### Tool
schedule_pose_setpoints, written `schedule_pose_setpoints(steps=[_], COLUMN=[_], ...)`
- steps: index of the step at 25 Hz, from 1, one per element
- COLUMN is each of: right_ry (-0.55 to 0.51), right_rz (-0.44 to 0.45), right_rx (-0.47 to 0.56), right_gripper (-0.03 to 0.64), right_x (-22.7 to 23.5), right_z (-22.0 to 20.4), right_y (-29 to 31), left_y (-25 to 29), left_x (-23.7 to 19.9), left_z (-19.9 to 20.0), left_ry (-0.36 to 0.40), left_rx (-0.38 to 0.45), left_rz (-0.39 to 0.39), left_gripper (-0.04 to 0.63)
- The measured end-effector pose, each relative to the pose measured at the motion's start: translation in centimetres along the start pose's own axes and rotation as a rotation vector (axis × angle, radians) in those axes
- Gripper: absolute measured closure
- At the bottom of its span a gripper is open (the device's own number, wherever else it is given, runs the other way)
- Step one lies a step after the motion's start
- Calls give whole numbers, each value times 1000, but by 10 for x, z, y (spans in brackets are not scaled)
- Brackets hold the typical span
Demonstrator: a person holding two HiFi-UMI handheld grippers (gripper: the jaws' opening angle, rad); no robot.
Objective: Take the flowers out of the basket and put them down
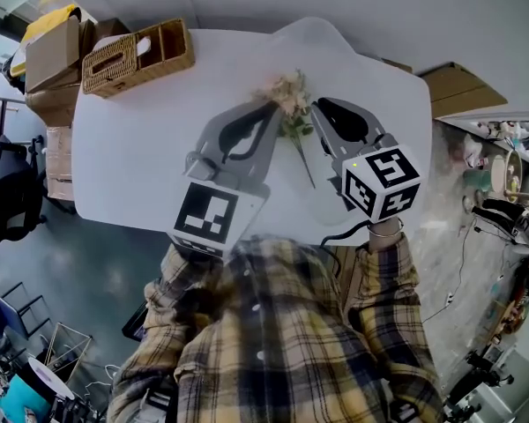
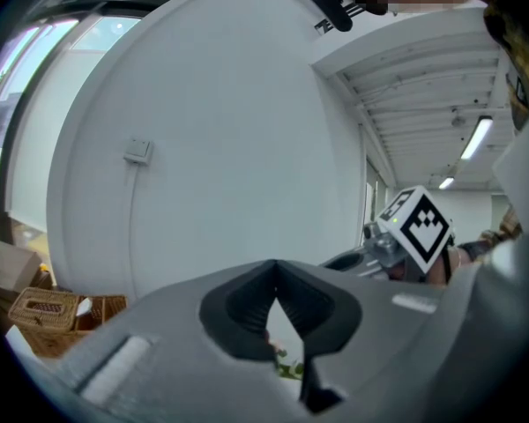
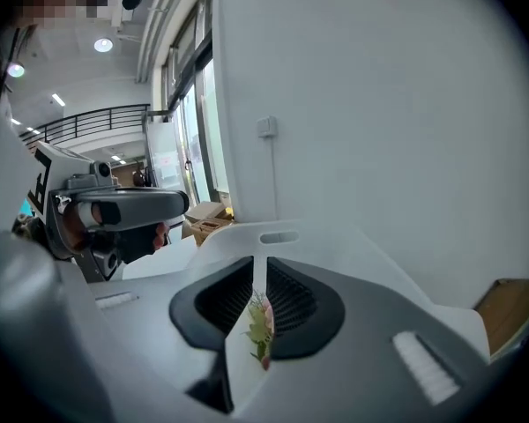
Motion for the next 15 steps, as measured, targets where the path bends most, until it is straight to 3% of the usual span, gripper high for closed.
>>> schedule_pose_setpoints(steps=[10, 15], right_ry=[-32, -29], right_rz=[107, 132], right_rx=[-277, -396], right_gripper=[420, 379], right_x=[6, 9], right_z=[-49, -75], right_y=[50, 66], left_y=[5, 5], left_x=[-10, -11], left_z=[-7, -8], left_ry=[-15, -16], left_rx=[-6, -7], left_rz=[4, 7], left_gripper=[594, 594])
Point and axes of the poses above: the fingertips, and each gripper's own axes: y forward along the fingers, x to its right, z out of its top, the point moved 5 cm from there along -y, backward along the fingers, and after that the axes turned 3 degrees about y, right-handed, at the moved point
